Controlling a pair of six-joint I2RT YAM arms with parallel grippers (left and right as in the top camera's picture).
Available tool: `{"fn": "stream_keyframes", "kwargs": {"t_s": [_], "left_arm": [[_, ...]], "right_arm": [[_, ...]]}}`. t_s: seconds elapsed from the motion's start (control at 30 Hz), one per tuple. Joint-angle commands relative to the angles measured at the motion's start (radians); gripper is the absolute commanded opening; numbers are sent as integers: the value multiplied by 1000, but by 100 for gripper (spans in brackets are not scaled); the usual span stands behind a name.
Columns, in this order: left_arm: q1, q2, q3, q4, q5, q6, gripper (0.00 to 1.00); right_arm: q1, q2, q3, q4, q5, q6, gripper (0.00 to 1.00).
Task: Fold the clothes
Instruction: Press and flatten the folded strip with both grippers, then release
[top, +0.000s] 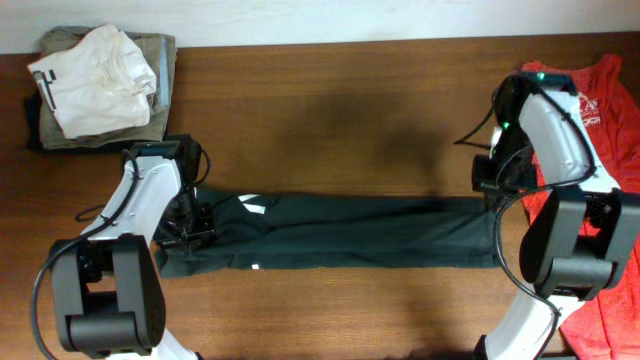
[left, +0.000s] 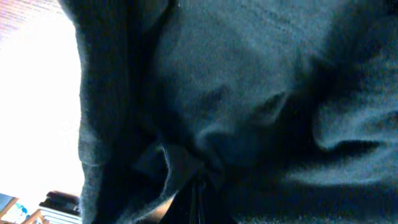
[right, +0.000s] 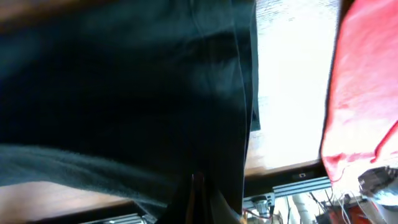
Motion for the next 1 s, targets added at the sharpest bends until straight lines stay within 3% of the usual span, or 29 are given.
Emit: {"fn": "stream_keyframes", "kwargs": {"t_s": [0.0, 0.03, 0.07, 0.1, 0.13, 0.17, 0.27, 0.37, 0.5, 0.53, 0.6, 0.63, 0.67, 0.8, 0.97], "left_arm": [[3, -13, -17, 28, -4, -32, 6], [3, -13, -19, 30, -4, -32, 20], [3, -13, -21, 32, -5, -32, 63], [3, -13, -21, 35, -5, -32, 65], [3, -13, -20, 39, -5, -32, 65], [3, -13, -19, 46, -8, -32, 65], [3, -16, 35, 34, -8, -32, 64], [3, -29, 147, -17, -8, -32, 64], [-2, -43, 239, -14, 5, -26, 63], [-2, -42, 238, 1, 40, 8, 53], [-2, -38, 233, 25, 161, 80, 24], [-2, -37, 223, 34, 216, 109, 12], [-3, -37, 206, 39, 222, 113, 1], [-2, -37, 84, 110, 223, 119, 1], [-2, -37, -50, 213, 223, 119, 1]], "right_arm": [[4, -18, -108, 48, 20, 12, 4], [3, -17, -140, 69, 20, 13, 5], [3, -17, -156, 82, 20, 13, 9], [3, -18, -161, 89, 20, 13, 18], [3, -18, -160, 96, 20, 13, 35], [2, -18, -152, 96, 20, 13, 58], [-24, -18, -107, 84, 20, 13, 64], [-65, -18, -43, 51, 19, 13, 84], [-72, -17, -22, 48, 7, 12, 93], [-67, -17, -23, 63, -21, 12, 93], [-50, -17, -26, 87, -58, 11, 54], [-36, -17, -31, 98, -61, 12, 29], [-20, -17, -38, 105, -61, 12, 18], [43, -17, -70, 139, -61, 12, 7], [99, -16, -167, 250, -101, 13, 6]]}}
